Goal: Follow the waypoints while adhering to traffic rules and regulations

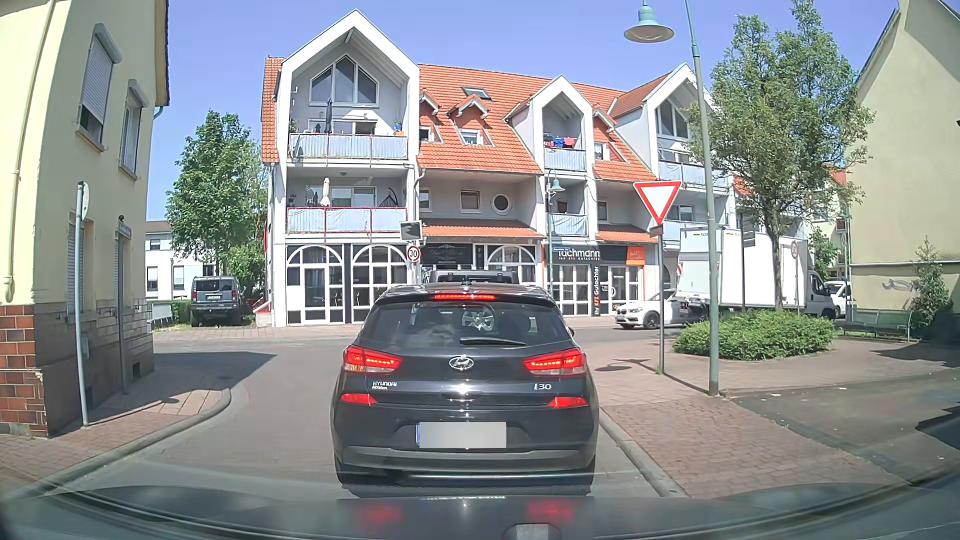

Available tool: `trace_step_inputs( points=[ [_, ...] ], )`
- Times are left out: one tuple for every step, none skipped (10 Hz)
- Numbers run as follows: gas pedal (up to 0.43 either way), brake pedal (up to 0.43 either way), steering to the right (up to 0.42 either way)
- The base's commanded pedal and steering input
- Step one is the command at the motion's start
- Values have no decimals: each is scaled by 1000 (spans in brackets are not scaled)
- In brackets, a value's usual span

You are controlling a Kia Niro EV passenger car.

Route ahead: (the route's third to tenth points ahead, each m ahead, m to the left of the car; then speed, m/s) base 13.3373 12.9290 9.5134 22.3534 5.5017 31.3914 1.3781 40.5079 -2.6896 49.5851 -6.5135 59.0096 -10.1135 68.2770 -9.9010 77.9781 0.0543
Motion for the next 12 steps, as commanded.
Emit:
trace_step_inputs(
  points=[
    [0,232,6],
    [0,232,6],
    [0,232,6],
    [0,232,6],
    [0,238,6],
    [0,232,6],
    [0,232,6],
    [0,232,6],
    [0,232,6],
    [0,232,6],
    [0,232,6],
    [0,232,6]
  ],
)
